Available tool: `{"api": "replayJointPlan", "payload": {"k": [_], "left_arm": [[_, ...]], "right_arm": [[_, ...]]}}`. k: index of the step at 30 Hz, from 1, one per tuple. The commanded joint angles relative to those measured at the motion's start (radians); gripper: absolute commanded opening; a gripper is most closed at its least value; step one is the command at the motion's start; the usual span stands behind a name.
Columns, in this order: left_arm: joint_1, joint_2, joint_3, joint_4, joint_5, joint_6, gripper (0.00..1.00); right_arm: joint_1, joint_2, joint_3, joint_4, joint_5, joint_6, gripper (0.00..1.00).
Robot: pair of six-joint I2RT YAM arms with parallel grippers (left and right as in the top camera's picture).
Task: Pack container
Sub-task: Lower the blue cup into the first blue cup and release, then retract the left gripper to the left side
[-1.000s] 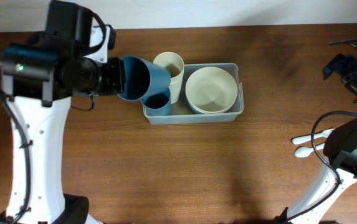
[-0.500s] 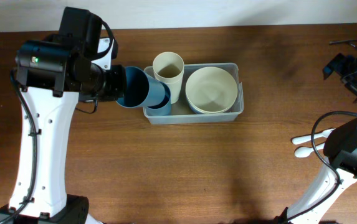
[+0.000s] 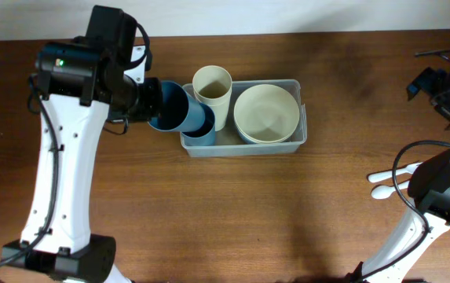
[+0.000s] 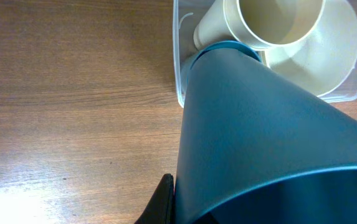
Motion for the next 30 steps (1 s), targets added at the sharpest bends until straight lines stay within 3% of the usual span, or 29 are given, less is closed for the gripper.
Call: {"api": "replayJointPlan", "payload": {"k": [1, 5, 10, 22, 27, 28, 29, 30], "left_arm": [[-0.003, 0.024, -0.004, 0.004, -0.008, 0.002, 0.02], [-0.004, 0.027, -0.004, 0.004, -0.008, 0.002, 0.02], [-0.004, 0.027, -0.004, 0.004, -0.007, 0.002, 0.24], [0.000, 0.026, 0.032, 0.038, -0.008, 0.002, 0.27], [0.034, 0.024, 0.096, 0.023, -0.037, 0.001, 0.36], [0.046, 0.024, 0.109, 0.018, -0.067, 0.001, 0.54], [0.056, 0.023, 0.119, 0.015, -0.098, 0.000, 1.00], [0.068, 0.023, 0.129, 0.010, -0.142, -0.002, 1.00]], "right_arm": [[-0.006, -0.011, -0.004, 0.001, 0.016, 0.008, 0.99], [-0.006, -0.011, -0.004, 0.001, 0.016, 0.008, 0.99], [-0.006, -0.011, -0.004, 0.001, 0.016, 0.008, 0.99], [-0.006, -0.011, -0.004, 0.001, 0.016, 0.008, 0.99], [-0.006, -0.011, -0.004, 0.001, 0.016, 0.008, 0.99], [-0.006, -0.011, -0.004, 0.001, 0.016, 0.008, 0.99], [-0.006, -0.011, -0.004, 0.001, 0.016, 0.008, 0.99], [-0.006, -0.011, -0.004, 0.001, 0.016, 0.008, 0.99]]}}
